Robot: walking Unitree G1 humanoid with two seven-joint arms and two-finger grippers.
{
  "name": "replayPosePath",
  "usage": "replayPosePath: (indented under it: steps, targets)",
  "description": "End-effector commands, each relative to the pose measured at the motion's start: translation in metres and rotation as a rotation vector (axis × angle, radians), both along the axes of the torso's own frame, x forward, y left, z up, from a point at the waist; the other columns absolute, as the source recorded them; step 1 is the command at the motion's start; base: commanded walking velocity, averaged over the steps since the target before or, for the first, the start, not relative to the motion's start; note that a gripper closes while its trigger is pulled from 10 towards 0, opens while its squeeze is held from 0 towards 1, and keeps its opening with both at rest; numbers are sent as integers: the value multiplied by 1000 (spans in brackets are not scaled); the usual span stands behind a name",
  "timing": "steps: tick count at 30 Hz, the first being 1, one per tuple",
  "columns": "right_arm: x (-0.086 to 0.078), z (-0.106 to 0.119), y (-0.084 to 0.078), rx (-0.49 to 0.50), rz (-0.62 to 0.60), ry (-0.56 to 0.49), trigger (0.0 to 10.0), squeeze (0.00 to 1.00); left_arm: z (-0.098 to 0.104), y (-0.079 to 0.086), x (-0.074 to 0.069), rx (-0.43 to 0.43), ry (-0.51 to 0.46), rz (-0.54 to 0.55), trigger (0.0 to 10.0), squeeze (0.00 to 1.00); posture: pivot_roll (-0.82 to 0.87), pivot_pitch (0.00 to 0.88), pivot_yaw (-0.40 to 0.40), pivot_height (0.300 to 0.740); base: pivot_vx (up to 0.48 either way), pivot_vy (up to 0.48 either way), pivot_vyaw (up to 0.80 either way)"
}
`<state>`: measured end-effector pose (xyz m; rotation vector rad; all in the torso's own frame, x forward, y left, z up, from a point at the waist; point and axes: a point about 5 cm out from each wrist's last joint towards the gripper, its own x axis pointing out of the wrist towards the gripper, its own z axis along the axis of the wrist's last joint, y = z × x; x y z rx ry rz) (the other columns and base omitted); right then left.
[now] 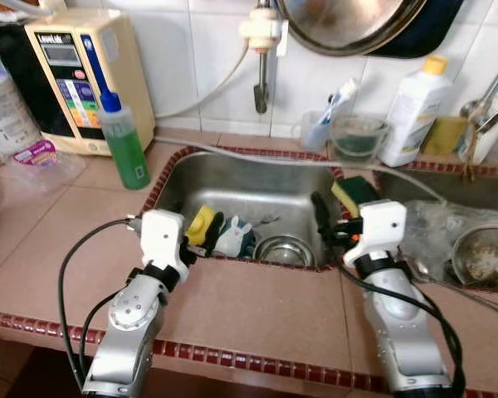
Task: Kitchen organization
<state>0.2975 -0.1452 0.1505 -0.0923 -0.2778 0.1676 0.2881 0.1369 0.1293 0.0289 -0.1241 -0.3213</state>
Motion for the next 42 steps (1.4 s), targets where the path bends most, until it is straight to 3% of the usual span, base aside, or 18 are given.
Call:
replayPosePath:
  steps: [1, 34, 42]
  targets:
    - [0, 2, 6, 7, 18, -9, 10000, 0, -1, 3, 1, 7, 3, 3, 10000, 0, -104, 8, 27, 740, 0, -352, 0]
    - [0, 2, 5, 7, 13, -10, 10000, 0, 0, 3, 2, 10, 12, -1, 10000, 0, -104, 17, 31, 740, 0, -341, 0]
    - [0, 2, 6, 6, 14, -11, 10000, 0, -1, 3, 2, 11, 28, -1, 10000, 0, -102, 19, 32, 740, 0, 0, 0]
